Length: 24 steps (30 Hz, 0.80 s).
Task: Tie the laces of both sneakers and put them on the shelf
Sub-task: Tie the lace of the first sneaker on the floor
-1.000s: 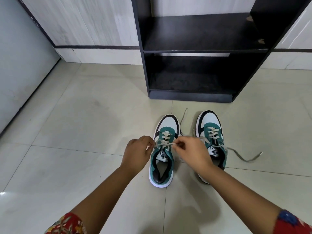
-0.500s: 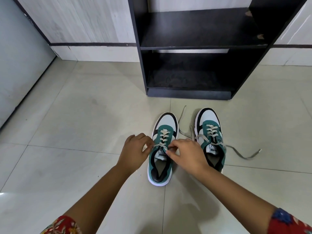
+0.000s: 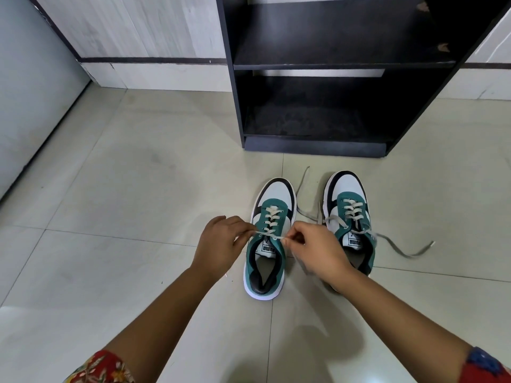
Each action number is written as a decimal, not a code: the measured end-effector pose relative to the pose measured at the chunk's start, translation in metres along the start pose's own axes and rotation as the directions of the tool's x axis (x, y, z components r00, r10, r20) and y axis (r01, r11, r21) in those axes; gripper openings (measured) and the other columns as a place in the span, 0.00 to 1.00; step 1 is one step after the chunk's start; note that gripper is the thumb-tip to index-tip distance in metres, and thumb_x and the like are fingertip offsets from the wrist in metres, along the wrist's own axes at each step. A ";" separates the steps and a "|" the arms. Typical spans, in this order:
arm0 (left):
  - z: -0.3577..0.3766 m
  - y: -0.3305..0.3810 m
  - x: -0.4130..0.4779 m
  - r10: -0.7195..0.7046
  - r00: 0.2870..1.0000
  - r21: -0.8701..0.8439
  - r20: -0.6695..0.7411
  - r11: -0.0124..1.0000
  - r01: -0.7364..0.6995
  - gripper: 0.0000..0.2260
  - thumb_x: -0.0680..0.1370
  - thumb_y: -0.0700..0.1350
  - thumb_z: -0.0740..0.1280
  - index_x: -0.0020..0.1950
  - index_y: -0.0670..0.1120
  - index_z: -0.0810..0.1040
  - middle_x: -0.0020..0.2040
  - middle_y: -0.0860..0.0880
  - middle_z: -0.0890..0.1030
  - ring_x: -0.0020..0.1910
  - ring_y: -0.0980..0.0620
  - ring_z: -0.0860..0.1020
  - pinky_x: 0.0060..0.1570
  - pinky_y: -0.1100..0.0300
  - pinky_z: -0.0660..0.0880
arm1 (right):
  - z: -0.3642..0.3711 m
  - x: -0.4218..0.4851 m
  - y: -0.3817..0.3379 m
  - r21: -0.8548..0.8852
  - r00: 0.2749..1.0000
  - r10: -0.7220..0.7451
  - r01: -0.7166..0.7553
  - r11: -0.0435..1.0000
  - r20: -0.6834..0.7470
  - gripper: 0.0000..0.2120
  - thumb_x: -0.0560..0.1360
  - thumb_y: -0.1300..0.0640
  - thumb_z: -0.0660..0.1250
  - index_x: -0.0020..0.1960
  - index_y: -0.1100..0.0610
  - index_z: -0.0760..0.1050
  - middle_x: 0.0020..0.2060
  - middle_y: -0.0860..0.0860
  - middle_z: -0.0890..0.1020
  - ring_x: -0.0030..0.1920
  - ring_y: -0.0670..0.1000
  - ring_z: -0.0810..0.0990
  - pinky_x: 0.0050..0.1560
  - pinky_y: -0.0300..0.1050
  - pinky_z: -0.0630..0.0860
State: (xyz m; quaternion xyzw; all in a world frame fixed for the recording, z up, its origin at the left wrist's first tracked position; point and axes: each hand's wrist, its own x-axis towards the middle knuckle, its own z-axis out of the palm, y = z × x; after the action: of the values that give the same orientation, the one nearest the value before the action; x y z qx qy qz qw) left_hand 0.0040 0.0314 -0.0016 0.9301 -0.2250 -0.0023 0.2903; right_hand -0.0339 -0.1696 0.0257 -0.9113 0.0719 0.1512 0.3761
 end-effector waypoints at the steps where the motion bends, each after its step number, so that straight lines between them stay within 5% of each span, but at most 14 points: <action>1: 0.000 0.000 -0.002 0.001 1.000 0.018 -0.022 1.000 -0.001 0.12 0.76 0.51 0.61 0.46 0.50 0.83 0.40 0.53 0.84 0.36 0.53 0.79 0.45 0.58 0.73 | -0.003 0.000 0.001 -0.018 1.000 0.011 -0.011 1.000 0.004 0.05 0.74 0.51 0.67 0.41 0.52 0.76 0.37 0.46 0.82 0.39 0.49 0.81 0.44 0.48 0.78; 8: 0.010 -0.004 -0.013 -0.020 0.998 0.013 -0.056 1.000 0.021 0.11 0.77 0.49 0.62 0.46 0.48 0.83 0.39 0.54 0.84 0.37 0.54 0.78 0.44 0.63 0.72 | -0.004 -0.003 0.013 0.080 0.987 0.131 -0.138 0.987 0.091 0.10 0.74 0.53 0.68 0.35 0.50 0.72 0.31 0.45 0.77 0.33 0.45 0.74 0.34 0.41 0.68; 13: 0.012 -0.005 -0.010 -0.044 0.997 -0.020 -0.070 0.999 0.042 0.12 0.77 0.51 0.61 0.46 0.50 0.83 0.40 0.55 0.84 0.43 0.55 0.75 0.46 0.63 0.71 | -0.006 0.000 0.013 0.180 0.977 0.161 -0.185 0.966 0.140 0.07 0.73 0.54 0.69 0.38 0.55 0.75 0.30 0.46 0.76 0.33 0.45 0.73 0.35 0.41 0.68; 19: 0.013 -0.008 -0.012 -0.055 0.998 -0.004 -0.040 0.998 0.055 0.09 0.76 0.49 0.63 0.46 0.49 0.82 0.39 0.55 0.83 0.38 0.56 0.75 0.48 0.59 0.71 | -0.004 -0.002 0.017 0.141 0.979 0.142 -0.163 0.976 0.146 0.07 0.74 0.53 0.68 0.41 0.57 0.77 0.31 0.46 0.77 0.32 0.45 0.73 0.34 0.41 0.68; 24: 0.002 -0.005 -0.012 -0.269 0.954 -0.333 0.131 0.895 0.298 0.08 0.78 0.45 0.61 0.42 0.47 0.77 0.40 0.49 0.78 0.41 0.50 0.77 0.45 0.55 0.73 | -0.011 -0.002 0.014 0.244 0.983 0.061 -0.103 0.964 0.176 0.11 0.76 0.51 0.63 0.41 0.57 0.75 0.35 0.50 0.78 0.35 0.46 0.73 0.40 0.43 0.69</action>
State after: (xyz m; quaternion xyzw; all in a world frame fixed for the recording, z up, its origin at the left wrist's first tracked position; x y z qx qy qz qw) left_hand -0.0045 0.0389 -0.0077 0.8857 -0.0948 -0.1223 0.4377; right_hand -0.0370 -0.1874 0.0241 -0.8364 0.0967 0.2319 0.4871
